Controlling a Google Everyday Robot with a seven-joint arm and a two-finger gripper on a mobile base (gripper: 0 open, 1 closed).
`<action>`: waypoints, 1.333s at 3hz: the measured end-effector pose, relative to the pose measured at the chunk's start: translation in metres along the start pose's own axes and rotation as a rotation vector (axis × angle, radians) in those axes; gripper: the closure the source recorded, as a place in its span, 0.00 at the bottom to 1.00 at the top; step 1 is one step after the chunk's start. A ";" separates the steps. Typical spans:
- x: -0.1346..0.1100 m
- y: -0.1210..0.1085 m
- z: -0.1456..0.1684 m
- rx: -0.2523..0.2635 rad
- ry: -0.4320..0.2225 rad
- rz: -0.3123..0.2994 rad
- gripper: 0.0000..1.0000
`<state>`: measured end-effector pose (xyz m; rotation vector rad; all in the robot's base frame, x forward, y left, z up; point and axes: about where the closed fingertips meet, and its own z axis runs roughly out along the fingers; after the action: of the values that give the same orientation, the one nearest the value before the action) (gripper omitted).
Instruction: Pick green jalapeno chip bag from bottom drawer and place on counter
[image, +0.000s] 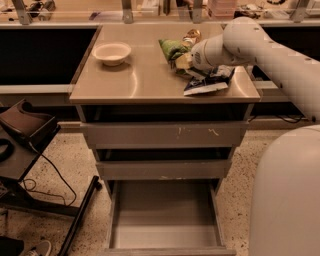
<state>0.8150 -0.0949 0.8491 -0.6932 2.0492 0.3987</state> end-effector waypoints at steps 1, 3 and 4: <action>0.000 0.000 0.000 0.000 0.000 0.000 0.81; 0.000 0.000 0.000 0.000 0.000 0.000 0.34; 0.000 0.000 0.000 0.000 0.000 0.000 0.11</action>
Offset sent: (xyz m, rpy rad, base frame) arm 0.0000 0.0000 0.0000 0.0000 0.0000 0.0000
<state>0.8150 -0.0948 0.8490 -0.6934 2.0493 0.3988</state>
